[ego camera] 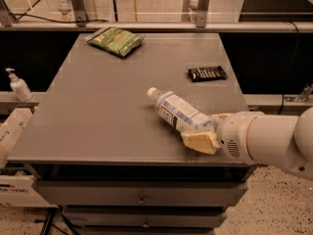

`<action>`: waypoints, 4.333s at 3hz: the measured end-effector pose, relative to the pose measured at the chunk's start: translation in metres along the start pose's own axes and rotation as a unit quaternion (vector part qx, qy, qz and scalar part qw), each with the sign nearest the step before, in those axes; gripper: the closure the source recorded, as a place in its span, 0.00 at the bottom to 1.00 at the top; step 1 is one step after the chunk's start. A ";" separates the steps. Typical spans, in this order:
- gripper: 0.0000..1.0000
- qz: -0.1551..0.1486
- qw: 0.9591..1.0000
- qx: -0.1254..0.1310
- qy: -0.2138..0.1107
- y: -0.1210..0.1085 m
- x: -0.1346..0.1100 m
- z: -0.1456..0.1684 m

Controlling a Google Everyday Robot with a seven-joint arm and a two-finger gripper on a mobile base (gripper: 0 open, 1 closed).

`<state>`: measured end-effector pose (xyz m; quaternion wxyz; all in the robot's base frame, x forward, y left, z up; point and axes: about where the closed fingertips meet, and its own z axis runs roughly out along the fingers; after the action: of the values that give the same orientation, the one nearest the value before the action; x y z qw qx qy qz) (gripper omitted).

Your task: Move blue plastic bottle near rxbar chocolate

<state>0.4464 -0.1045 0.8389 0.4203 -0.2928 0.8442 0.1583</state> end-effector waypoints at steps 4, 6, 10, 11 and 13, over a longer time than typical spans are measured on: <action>1.00 -0.058 0.991 0.122 0.018 -0.160 -0.003 0.027; 1.00 -0.067 0.991 0.116 0.027 -0.163 -0.006 0.033; 0.54 -0.083 0.993 0.081 0.031 -0.163 -0.011 0.040; 0.30 -0.083 0.993 0.081 0.031 -0.163 -0.011 0.040; 0.00 -0.105 0.993 0.023 0.038 -0.157 -0.002 0.028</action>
Offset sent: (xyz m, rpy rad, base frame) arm 0.1134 -0.1249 -0.0096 -0.1825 -0.1303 -0.1923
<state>0.5625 -0.2117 0.8203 0.4089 -0.3761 0.8273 0.0825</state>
